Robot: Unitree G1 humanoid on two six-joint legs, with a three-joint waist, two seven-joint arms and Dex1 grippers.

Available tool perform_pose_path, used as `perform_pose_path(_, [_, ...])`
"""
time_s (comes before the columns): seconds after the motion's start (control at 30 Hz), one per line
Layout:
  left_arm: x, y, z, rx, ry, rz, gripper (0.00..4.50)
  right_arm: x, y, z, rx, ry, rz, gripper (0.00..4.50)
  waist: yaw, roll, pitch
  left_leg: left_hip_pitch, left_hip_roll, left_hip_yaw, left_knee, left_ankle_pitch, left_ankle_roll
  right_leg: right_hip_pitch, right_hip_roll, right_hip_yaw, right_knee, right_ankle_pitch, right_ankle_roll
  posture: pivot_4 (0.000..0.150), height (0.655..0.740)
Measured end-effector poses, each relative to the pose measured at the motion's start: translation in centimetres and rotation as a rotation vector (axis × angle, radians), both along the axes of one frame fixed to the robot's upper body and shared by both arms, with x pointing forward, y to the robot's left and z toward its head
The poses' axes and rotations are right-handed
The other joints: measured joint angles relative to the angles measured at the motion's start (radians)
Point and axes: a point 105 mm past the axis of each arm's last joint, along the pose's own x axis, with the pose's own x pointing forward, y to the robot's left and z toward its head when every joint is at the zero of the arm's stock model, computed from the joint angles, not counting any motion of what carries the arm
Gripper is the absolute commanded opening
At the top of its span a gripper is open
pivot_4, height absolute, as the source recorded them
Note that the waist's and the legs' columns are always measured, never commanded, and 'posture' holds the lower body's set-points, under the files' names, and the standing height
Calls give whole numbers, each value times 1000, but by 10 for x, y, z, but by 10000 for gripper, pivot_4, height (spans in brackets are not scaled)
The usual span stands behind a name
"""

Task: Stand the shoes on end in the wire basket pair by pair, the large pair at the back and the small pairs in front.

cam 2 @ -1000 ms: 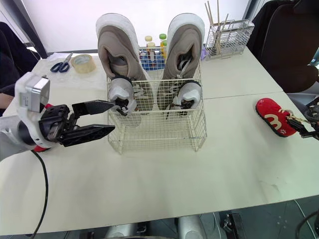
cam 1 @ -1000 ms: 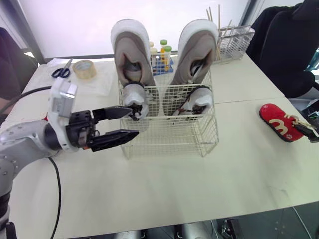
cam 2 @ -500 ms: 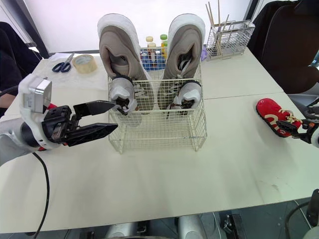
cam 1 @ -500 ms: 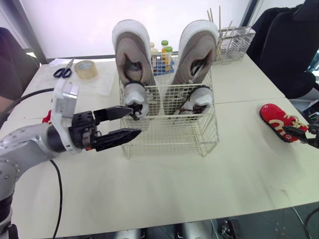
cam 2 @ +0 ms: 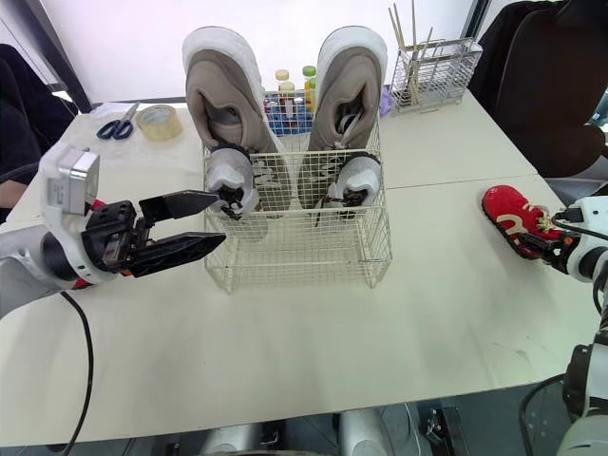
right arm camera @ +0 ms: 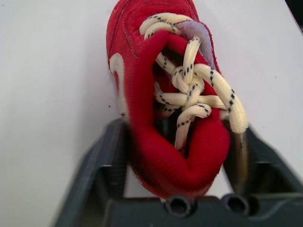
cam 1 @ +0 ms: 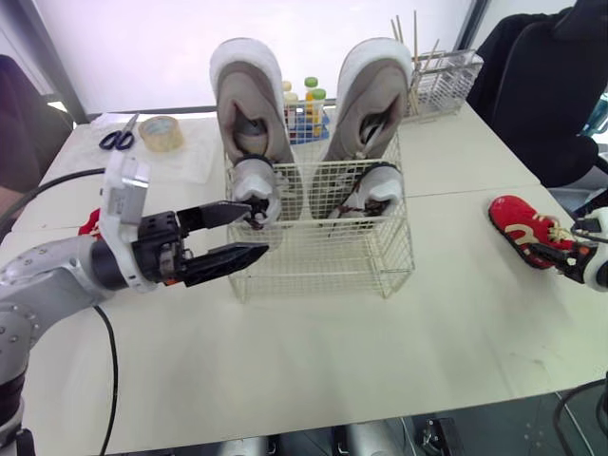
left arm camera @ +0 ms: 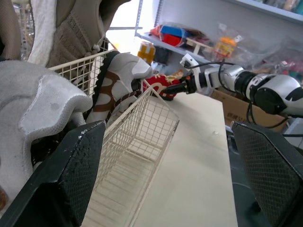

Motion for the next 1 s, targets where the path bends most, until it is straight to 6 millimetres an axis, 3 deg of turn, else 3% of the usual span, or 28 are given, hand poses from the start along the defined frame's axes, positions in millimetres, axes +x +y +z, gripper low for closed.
perform_pose_path(0.1, [1,1,0,3,-2,5,43968,2,2,1,-4,-8,11,2859,0,0,0,0,0,0,0,0,0,0,0,0,0,0,0,1500,7400])
perform_pose_path(0.23, [5,3,3,-1,-18,15,43968,6,5,7,-25,-27,25,1804,-1,0,0,0,0,0,0,0,0,0,0,0,1,0,0,1500,7400])
perform_pose_path(0.3, [11,5,15,-38,-47,20,43968,18,12,27,-70,-98,47,1804,-3,1,0,0,0,0,0,3,-5,-1,0,0,2,0,0,1500,7400])
perform_pose_path(0.43, [23,8,47,-117,-131,25,43968,45,61,125,-178,-464,175,1804,-6,2,1,0,1,-1,0,5,-8,-3,3,1,5,0,0,1500,7400])
perform_pose_path(0.5, [28,10,56,-144,-141,24,43968,39,87,174,-215,-652,236,1804,1,2,1,-1,2,-3,-1,6,-9,-3,3,0,4,0,0,1500,7400])
perform_pose_path(0.57, [33,13,64,-167,-146,24,43968,32,115,204,-221,-789,317,1804,7,0,1,-3,3,-6,-1,6,-9,-3,4,0,3,0,0,1500,7400])
perform_pose_path(0.7, [39,16,84,-200,-165,-2,43968,11,171,234,-270,-926,532,1804,10,0,1,-4,0,-5,0,5,-7,-2,2,0,2,0,0,1500,7400])
perform_pose_path(0.87, [49,19,95,-188,-143,-30,43968,-24,246,250,-409,-995,882,1804,4,0,1,-4,0,-5,0,3,-4,-3,2,0,2,0,0,1500,7400])
perform_pose_path(1.0, [51,21,92,-153,-101,-60,43968,-53,281,257,-522,-1011,1089,1804,3,-1,1,-3,1,-6,0,3,-4,-3,2,0,2,0,0,1500,7400])
